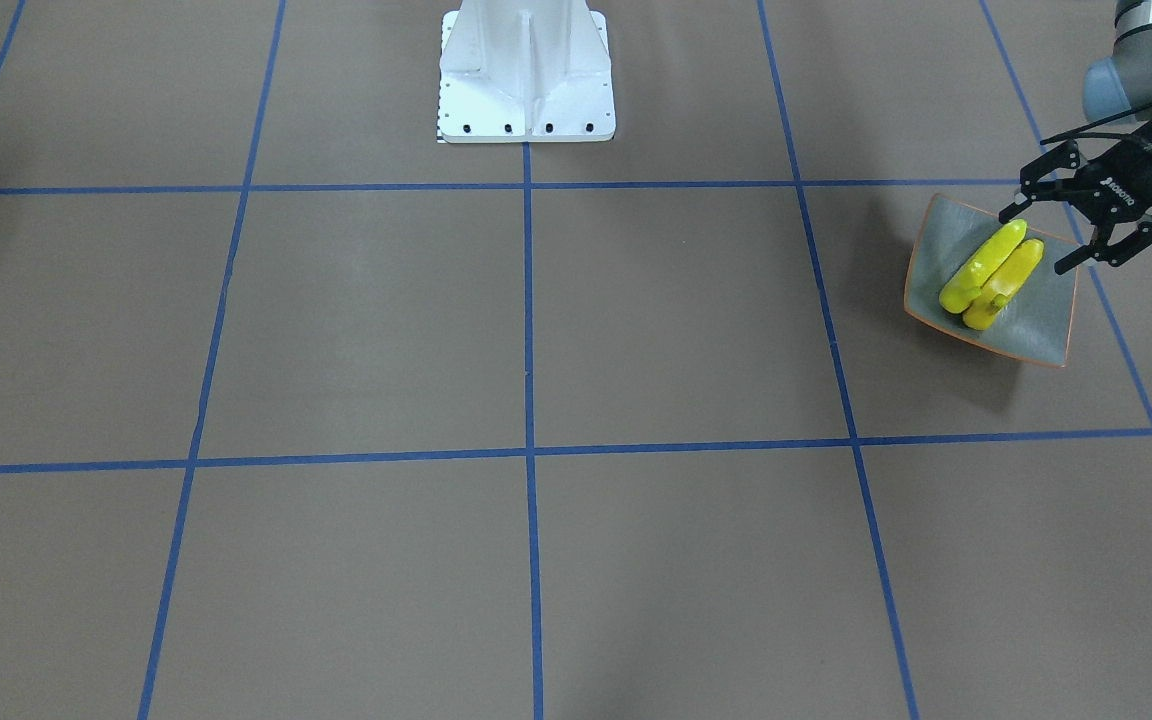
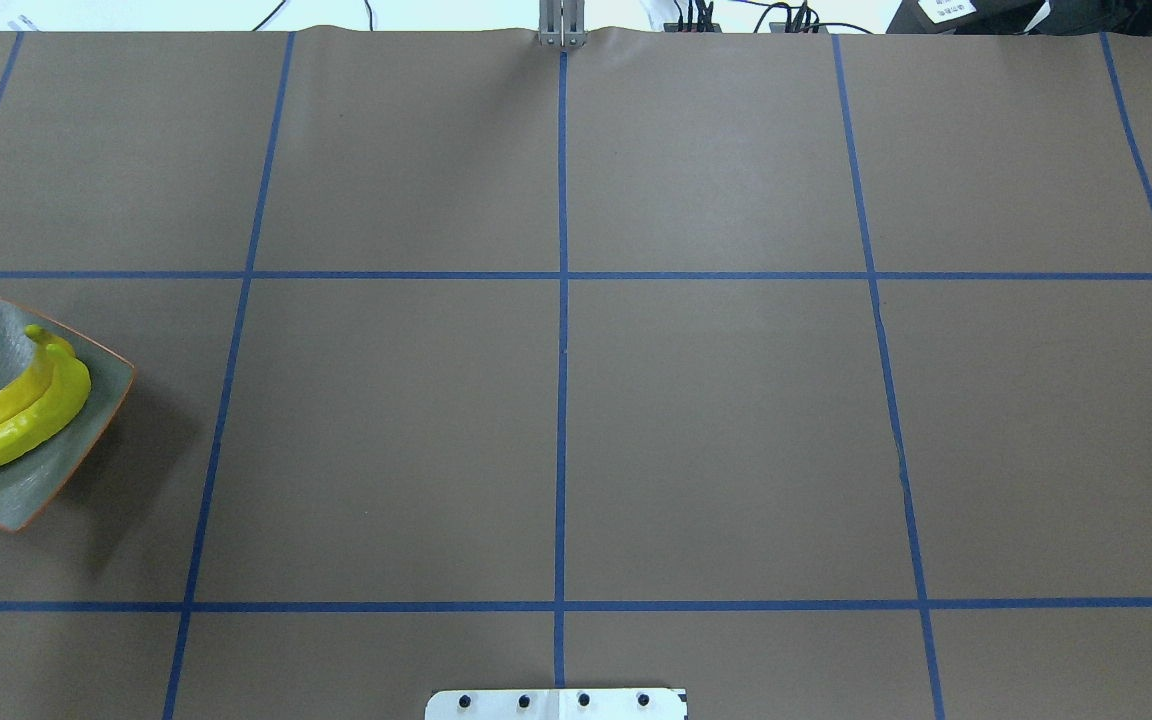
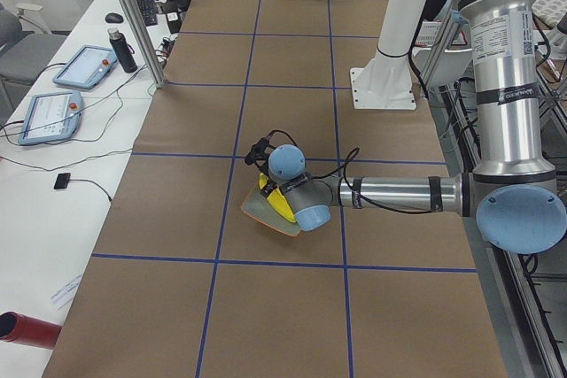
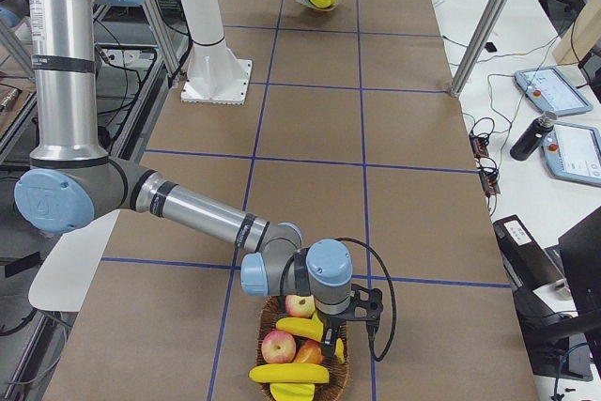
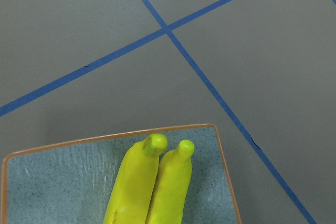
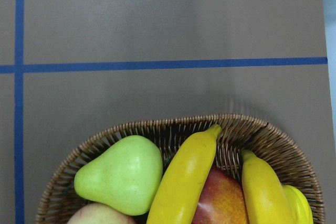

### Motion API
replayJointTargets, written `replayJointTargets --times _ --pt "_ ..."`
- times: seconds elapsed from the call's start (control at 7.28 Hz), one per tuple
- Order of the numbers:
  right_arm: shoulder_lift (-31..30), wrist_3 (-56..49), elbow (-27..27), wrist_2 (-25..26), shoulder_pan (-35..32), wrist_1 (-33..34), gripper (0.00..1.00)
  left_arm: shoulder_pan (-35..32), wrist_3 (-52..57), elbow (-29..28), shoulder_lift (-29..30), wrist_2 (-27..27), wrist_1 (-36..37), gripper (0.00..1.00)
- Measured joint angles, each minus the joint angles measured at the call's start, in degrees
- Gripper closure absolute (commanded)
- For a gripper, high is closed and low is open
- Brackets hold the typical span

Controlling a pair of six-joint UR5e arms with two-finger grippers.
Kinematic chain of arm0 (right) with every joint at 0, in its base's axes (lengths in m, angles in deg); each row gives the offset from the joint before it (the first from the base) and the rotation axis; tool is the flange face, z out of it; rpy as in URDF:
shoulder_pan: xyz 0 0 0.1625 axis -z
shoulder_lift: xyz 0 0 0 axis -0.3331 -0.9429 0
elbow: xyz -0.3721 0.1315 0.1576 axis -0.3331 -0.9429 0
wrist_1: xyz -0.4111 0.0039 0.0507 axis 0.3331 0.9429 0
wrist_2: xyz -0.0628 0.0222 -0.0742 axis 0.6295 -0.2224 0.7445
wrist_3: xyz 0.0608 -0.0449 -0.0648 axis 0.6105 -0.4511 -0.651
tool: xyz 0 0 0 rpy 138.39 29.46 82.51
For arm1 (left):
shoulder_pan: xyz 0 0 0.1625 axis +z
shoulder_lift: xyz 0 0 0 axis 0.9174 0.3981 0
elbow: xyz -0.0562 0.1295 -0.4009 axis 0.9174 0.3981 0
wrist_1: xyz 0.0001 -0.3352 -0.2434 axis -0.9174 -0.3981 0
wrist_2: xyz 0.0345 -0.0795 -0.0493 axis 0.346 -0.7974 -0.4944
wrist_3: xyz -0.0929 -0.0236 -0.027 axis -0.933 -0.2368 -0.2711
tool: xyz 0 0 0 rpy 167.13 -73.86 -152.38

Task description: Transfer all bananas from basket to plate

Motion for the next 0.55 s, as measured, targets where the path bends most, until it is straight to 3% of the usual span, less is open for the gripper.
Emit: replayJointTargets --times 0.55 --pt "-0.5 5.9 -3.5 5.3 1.8 -3.8 0.17 0.0 0.0 0.1 0.5 0.2 -0.1 0.0"
